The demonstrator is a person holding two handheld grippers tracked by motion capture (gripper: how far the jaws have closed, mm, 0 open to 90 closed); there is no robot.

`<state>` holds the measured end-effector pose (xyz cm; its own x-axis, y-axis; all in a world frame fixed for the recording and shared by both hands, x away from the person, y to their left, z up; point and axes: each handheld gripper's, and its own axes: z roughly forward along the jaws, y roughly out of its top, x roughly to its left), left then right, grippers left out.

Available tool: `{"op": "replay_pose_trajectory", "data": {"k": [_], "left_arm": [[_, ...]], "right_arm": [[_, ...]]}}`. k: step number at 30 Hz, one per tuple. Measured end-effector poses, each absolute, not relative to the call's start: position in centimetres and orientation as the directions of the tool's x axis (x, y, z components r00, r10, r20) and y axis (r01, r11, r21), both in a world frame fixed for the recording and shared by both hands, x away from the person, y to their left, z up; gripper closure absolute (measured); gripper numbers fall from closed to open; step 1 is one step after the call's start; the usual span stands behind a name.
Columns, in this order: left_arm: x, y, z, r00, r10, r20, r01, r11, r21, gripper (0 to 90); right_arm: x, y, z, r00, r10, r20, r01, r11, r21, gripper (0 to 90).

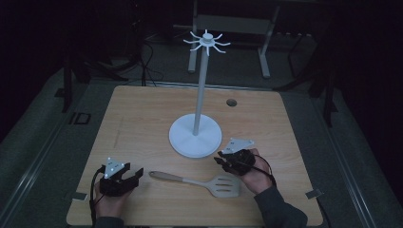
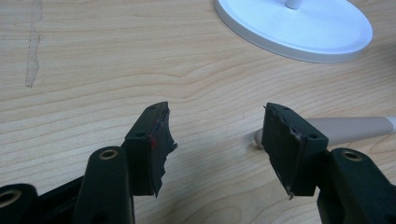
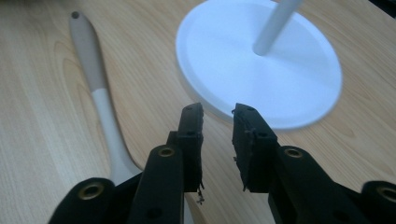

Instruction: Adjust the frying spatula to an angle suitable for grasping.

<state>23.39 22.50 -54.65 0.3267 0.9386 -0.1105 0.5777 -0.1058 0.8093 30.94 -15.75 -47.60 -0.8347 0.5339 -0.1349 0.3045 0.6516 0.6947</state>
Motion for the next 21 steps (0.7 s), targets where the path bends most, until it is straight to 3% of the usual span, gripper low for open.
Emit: {"op": "replay_pose_trajectory", "data": {"k": [21], "left_arm": [[23.4,22.7,-54.6,0.324,0.94,-0.109,0.573,-0.103,0.813,42.3]], "right_arm": [[31.5,-9.2,-48.1,-0.914,0.377,-0.148,0.22,0.769,0.601,76.1]]}}
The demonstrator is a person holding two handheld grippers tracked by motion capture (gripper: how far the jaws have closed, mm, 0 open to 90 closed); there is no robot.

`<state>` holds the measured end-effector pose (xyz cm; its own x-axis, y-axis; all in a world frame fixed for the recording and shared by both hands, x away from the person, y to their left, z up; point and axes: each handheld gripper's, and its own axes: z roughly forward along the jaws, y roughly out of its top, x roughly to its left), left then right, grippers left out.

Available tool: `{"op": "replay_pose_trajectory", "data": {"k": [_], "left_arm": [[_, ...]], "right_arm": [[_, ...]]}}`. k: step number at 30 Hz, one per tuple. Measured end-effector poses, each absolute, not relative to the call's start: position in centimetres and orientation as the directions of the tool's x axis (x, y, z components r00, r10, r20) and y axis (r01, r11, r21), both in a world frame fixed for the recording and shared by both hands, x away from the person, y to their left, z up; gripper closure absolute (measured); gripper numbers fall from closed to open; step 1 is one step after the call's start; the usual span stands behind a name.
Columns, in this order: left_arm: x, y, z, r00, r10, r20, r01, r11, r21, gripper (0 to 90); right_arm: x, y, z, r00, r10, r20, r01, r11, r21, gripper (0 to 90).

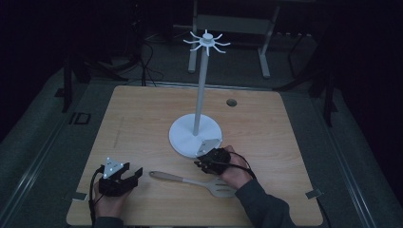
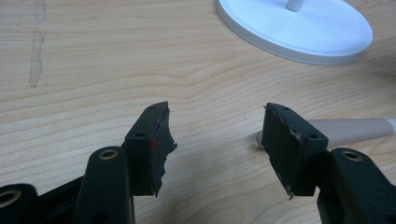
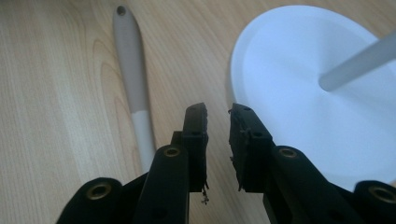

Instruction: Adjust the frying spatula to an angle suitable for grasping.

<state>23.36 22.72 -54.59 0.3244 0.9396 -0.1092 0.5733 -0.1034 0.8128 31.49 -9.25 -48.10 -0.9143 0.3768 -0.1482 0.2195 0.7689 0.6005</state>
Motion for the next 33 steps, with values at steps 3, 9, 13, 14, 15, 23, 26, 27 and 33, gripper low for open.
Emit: {"op": "replay_pose_trajectory", "data": {"k": [3,9,13,14,15,23,26,27,33], "left_arm": [[23.4,22.8,-54.6,0.325,0.939,-0.109,0.573,-0.103,0.813,42.3],[23.3,22.8,-54.6,0.326,0.939,-0.108,0.572,-0.105,0.813,42.3],[23.3,22.8,-54.6,0.325,0.939,-0.111,0.573,-0.102,0.813,42.3],[23.3,22.8,-54.6,0.325,0.939,-0.111,0.573,-0.102,0.813,42.3],[23.3,22.8,-54.6,0.325,0.939,-0.11,0.573,-0.103,0.813,42.3],[23.3,22.8,-54.6,0.325,0.939,-0.111,0.574,-0.102,0.813,42.3],[23.3,22.8,-54.6,0.325,0.939,-0.111,0.574,-0.103,0.813,42.3],[23.3,22.8,-54.6,0.325,0.939,-0.111,0.574,-0.103,0.813,42.3],[23.3,22.8,-54.6,0.325,0.939,-0.112,0.575,-0.102,0.812,42.3]], "right_arm": [[31.5,-8.7,-48.2,-0.923,0.354,-0.152,0.205,0.785,0.584,76.1],[31.5,-7.1,-48.9,-0.941,0.306,-0.146,0.186,0.825,0.533,76.6],[31.7,-6.5,-49.6,-0.951,0.285,-0.124,0.187,0.844,0.503,76.4],[31.7,-6.4,-49.7,-0.952,0.281,-0.121,0.187,0.847,0.498,76.2],[31.7,-6.2,-49.9,-0.954,0.276,-0.116,0.187,0.851,0.49,76.1],[31.6,-5.2,-51.2,-0.967,0.237,-0.089,0.176,0.882,0.436,75.8],[31.7,-5.0,-51.4,-0.968,0.238,-0.074,0.184,0.883,0.431,75.6],[31.7,-4.9,-51.6,-0.969,0.237,-0.066,0.187,0.884,0.429,75.4],[31.8,-4.4,-52.2,-0.975,0.221,-0.029,0.19,0.891,0.413,73.4]]}}
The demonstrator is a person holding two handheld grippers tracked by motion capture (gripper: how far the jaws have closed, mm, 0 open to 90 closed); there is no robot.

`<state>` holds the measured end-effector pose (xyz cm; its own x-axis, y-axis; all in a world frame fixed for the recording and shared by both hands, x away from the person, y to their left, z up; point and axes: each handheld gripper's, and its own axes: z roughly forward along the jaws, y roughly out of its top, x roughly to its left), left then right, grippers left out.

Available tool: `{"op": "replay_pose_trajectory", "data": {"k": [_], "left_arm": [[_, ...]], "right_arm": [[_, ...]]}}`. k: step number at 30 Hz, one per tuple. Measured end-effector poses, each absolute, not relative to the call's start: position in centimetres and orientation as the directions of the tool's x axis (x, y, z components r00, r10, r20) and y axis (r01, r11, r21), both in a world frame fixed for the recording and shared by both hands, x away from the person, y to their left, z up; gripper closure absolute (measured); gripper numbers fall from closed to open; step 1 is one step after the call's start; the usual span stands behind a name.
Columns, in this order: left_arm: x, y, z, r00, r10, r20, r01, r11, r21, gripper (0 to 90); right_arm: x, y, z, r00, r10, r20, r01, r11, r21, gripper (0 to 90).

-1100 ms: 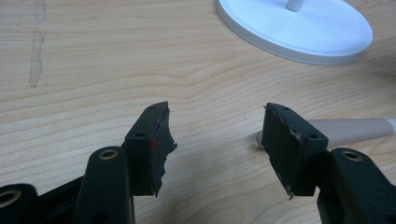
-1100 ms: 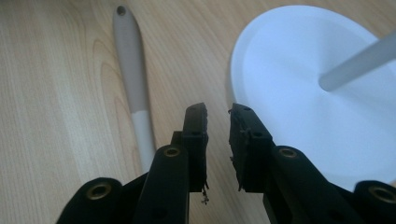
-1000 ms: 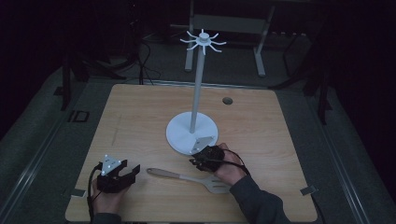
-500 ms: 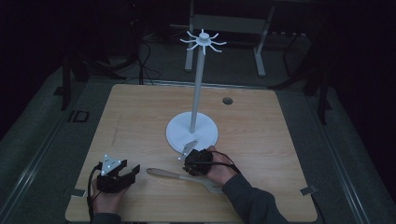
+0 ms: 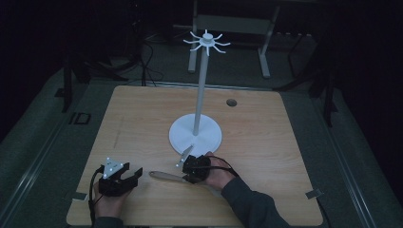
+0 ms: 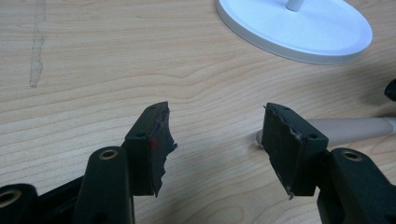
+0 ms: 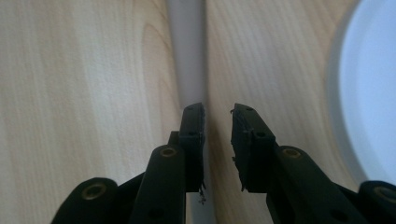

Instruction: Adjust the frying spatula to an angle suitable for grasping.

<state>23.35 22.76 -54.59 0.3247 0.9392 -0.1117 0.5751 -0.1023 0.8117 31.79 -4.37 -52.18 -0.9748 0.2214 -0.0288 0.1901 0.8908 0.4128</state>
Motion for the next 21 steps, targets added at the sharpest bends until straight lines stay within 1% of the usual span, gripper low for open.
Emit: {"op": "replay_pose_trajectory", "data": {"k": [1,3,9,13,16,21], "left_arm": [[23.3,22.8,-54.6,0.325,0.939,-0.112,0.575,-0.103,0.812,42.3],[23.3,22.7,-54.6,0.326,0.939,-0.11,0.575,-0.105,0.812,42.3],[23.3,22.7,-54.6,0.326,0.939,-0.111,0.575,-0.104,0.811,42.3],[23.3,22.7,-54.6,0.327,0.939,-0.11,0.575,-0.105,0.811,42.2],[23.3,22.8,-54.6,0.326,0.939,-0.113,0.574,-0.101,0.812,42.2],[23.3,22.8,-54.6,0.327,0.938,-0.111,0.574,-0.104,0.812,42.3]], "right_arm": [[31.6,-4.1,-52.4,-0.979,0.205,-0.008,0.184,0.892,0.412,73.1],[31.5,-3.7,-52.6,-0.982,0.19,-0.009,0.171,0.898,0.406,73.0],[31.6,-3.0,-53.5,-0.98,0.198,0.014,0.188,0.904,0.385,73.6],[31.4,-3.1,-53.4,-0.981,0.193,-0.014,0.173,0.908,0.381,75.3],[31.5,-3.6,-53.2,-0.975,0.218,-0.038,0.188,0.905,0.381,75.5],[32.5,-6.1,-52.4,-0.951,0.308,-0.033,0.267,0.867,0.42,75.4]]}}
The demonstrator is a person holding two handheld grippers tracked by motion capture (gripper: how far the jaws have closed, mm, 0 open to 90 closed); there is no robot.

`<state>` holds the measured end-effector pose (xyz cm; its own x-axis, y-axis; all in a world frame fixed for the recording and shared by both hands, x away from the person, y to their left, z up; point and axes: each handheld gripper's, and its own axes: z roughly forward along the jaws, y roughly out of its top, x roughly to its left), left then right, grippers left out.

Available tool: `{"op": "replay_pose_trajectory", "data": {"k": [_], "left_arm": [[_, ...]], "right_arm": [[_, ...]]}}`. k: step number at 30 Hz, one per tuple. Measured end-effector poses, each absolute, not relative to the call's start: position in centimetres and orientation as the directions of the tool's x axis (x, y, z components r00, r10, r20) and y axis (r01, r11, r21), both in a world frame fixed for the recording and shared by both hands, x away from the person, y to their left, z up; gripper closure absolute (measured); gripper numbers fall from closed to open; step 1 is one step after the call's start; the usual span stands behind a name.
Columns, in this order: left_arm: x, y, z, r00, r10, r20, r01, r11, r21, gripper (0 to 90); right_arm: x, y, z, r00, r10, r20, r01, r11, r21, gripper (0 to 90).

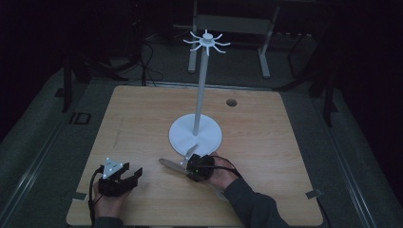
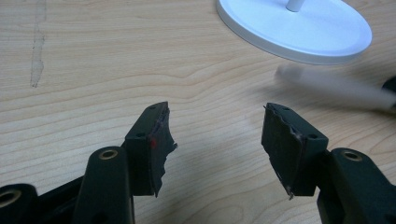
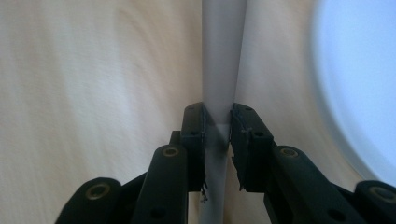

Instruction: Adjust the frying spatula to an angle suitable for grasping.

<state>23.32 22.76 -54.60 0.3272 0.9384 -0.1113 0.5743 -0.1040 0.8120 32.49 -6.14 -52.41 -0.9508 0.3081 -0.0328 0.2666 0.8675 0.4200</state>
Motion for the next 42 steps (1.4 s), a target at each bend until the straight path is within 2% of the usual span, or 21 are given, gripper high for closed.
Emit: {"op": "replay_pose_trajectory", "data": {"k": [6,12,23,28,42], "left_arm": [[23.3,22.7,-54.6,0.327,0.939,-0.11,0.577,-0.106,0.81,42.3],[23.4,22.6,-54.7,0.329,0.938,-0.112,0.58,-0.107,0.808,42.2],[23.4,22.7,-54.6,0.328,0.938,-0.112,0.578,-0.105,0.809,42.2],[23.4,22.6,-54.7,0.329,0.937,-0.113,0.578,-0.106,0.809,42.2],[23.3,22.7,-54.6,0.328,0.938,-0.111,0.578,-0.107,0.809,42.2]], "right_arm": [[34.2,-9.9,-51.9,-0.894,0.448,-0.023,0.393,0.808,0.439,75.3],[35.5,-12.3,-52.3,-0.843,0.537,-0.03,0.479,0.774,0.414,75.4],[36.4,-11.6,-53.3,-0.846,0.533,-0.034,0.485,0.793,0.368,71.0],[36.4,-11.5,-53.4,-0.84,0.542,-0.024,0.495,0.784,0.375,74.4],[35.9,-12.4,-52.6,-0.818,0.575,-0.02,0.508,0.737,0.445,74.9]]}}
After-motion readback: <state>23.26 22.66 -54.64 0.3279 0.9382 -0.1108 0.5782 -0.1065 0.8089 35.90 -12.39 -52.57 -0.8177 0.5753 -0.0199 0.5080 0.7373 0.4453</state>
